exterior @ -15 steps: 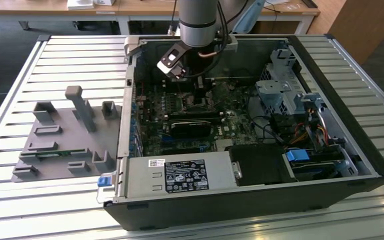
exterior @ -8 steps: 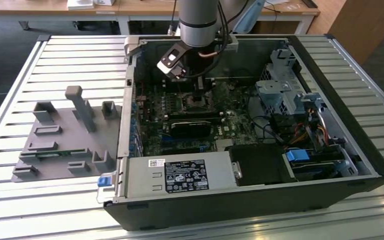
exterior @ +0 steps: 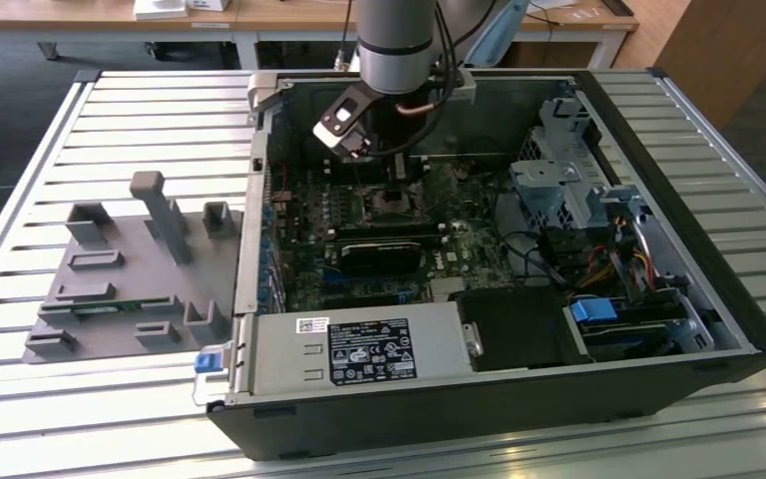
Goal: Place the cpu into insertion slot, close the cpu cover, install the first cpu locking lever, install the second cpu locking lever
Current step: 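Close the cpu cover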
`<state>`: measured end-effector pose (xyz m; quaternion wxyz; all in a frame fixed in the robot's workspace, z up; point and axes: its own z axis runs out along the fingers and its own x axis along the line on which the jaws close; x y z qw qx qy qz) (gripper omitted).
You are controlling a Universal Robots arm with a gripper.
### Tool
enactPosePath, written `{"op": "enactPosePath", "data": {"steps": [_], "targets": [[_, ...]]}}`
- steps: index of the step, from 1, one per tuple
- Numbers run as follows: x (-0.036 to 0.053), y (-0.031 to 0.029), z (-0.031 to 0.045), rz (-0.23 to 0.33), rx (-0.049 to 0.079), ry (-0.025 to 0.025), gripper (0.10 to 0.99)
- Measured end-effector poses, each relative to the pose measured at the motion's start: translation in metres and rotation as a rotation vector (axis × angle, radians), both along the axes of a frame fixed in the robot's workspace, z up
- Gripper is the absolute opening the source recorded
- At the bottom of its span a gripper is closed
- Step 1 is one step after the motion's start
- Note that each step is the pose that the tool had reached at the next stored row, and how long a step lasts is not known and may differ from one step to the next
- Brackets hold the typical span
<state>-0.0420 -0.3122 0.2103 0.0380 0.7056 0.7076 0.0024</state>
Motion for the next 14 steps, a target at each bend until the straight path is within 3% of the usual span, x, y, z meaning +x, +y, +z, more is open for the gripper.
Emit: {"op": "enactPosePath", "data": {"steps": [14], "targets": [[0.0000, 0.0000, 0.0041, 0.000, 0.000, -0.0001, 0.106]]}}
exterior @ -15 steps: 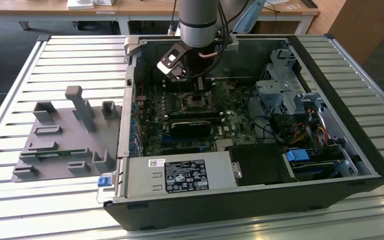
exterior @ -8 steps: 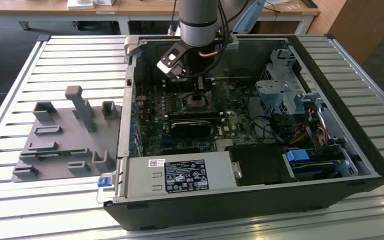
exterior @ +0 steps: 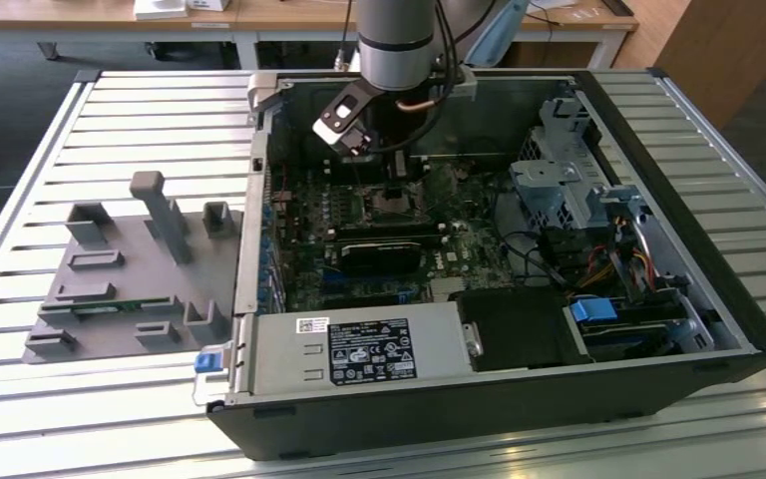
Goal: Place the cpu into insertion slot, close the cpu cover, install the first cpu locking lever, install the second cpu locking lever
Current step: 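Close the cpu cover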
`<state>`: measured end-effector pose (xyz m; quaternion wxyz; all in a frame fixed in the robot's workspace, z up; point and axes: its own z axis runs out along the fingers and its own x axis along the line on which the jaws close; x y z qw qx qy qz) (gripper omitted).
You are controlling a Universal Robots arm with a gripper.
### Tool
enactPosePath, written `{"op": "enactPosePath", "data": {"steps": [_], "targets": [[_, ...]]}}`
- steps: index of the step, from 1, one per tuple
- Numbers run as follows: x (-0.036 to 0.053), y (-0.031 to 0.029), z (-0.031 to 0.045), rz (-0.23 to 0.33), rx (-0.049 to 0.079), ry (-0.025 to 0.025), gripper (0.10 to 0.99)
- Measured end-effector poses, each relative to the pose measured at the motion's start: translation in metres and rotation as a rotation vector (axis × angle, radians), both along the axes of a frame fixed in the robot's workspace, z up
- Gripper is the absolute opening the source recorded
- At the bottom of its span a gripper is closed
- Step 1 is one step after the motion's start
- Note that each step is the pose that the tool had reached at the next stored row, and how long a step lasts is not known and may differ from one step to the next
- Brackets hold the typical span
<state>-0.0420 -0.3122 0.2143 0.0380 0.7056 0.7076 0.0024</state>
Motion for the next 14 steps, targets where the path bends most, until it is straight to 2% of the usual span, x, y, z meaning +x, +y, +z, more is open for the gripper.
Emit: {"op": "enactPosePath", "data": {"steps": [6, 14], "targets": [[0.0000, -0.0001, 0.0027, 0.000, 0.000, 0.0003, 0.106], [-0.0001, -0.0001, 0.0139, 0.000, 0.000, 0.0004, 0.106]]}}
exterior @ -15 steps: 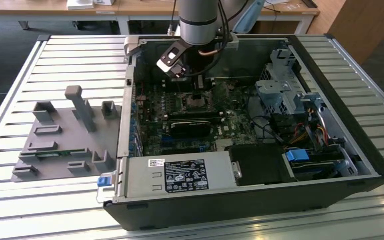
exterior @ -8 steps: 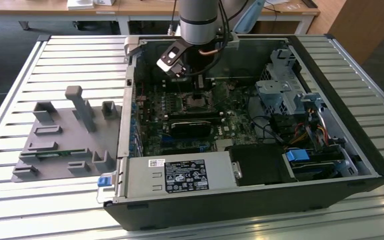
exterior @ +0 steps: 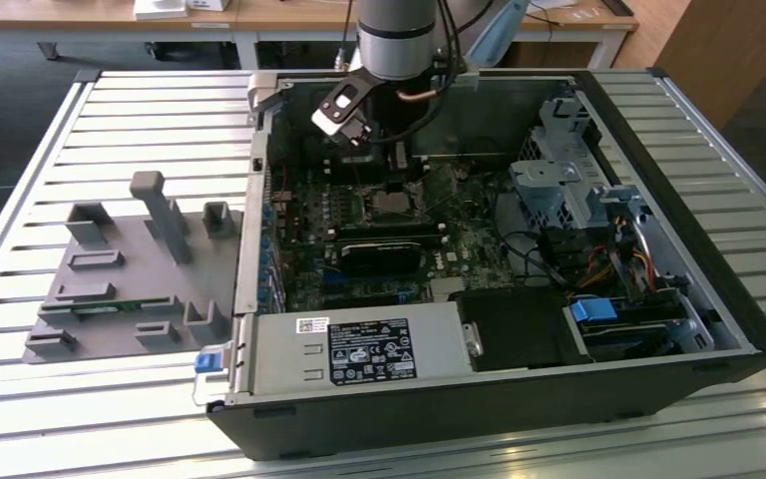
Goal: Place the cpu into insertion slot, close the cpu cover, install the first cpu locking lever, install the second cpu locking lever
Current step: 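Close the cpu cover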
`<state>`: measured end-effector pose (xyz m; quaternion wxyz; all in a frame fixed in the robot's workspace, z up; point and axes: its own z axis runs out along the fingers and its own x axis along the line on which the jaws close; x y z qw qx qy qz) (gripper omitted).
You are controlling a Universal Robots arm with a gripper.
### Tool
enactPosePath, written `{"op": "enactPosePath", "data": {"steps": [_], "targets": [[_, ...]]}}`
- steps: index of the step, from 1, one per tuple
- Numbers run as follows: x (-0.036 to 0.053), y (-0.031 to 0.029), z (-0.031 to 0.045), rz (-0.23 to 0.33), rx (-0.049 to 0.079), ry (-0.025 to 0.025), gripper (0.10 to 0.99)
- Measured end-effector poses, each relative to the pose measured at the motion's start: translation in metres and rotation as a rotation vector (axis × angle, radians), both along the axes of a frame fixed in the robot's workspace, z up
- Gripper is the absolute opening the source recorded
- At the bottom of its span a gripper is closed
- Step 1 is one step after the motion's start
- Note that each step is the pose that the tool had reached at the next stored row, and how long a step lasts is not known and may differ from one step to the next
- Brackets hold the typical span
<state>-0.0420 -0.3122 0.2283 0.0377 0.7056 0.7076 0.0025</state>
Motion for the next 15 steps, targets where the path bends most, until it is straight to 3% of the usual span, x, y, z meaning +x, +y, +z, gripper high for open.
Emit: {"op": "enactPosePath", "data": {"steps": [9, 15], "targets": [[0.0000, -0.0003, 0.0122, 0.000, 0.000, -0.0002, 0.106], [0.0000, -0.0083, 0.0122, 0.000, 0.000, -0.0001, 0.106]]}}
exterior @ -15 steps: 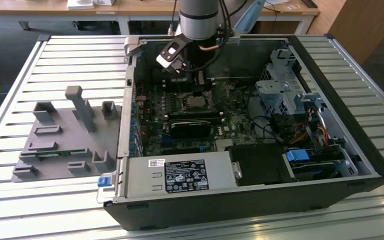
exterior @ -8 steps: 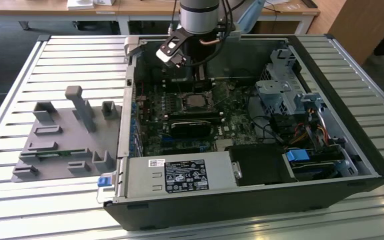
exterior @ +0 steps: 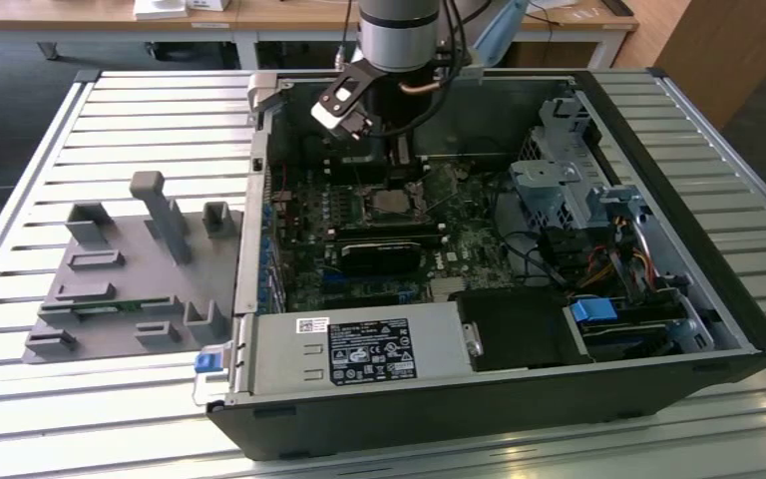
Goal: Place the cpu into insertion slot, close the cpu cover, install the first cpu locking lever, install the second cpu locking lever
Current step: 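Close the cpu cover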
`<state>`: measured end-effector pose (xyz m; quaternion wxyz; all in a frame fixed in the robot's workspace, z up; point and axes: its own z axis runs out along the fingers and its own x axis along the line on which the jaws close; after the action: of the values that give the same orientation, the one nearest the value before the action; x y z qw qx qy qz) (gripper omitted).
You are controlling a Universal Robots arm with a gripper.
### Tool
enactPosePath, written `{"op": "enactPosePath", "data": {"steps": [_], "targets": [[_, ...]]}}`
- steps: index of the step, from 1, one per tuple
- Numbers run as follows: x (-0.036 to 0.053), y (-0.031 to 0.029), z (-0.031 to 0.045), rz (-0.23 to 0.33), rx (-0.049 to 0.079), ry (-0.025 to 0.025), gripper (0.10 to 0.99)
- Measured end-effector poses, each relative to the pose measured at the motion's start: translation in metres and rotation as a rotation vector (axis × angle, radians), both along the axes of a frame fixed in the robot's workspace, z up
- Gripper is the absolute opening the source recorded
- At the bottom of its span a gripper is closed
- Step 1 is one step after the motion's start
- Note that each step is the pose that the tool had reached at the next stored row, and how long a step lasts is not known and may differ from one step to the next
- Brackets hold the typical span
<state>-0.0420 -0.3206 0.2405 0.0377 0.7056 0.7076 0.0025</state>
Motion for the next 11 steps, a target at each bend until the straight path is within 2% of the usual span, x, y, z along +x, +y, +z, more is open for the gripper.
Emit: {"op": "enactPosePath", "data": {"steps": [3, 7, 10, 11], "targets": [[0.0000, -0.0055, 0.0000, 0.000, 0.000, 0.0000, 0.106], [0.0000, -0.0069, 0.0010, 0.000, 0.001, 0.0004, 0.106], [0.0001, -0.0069, 0.0069, 0.000, 0.010, 0.0003, 0.106], [0.0000, -0.0069, 0.0131, 0.000, 0.015, 0.0005, 0.106]]}}
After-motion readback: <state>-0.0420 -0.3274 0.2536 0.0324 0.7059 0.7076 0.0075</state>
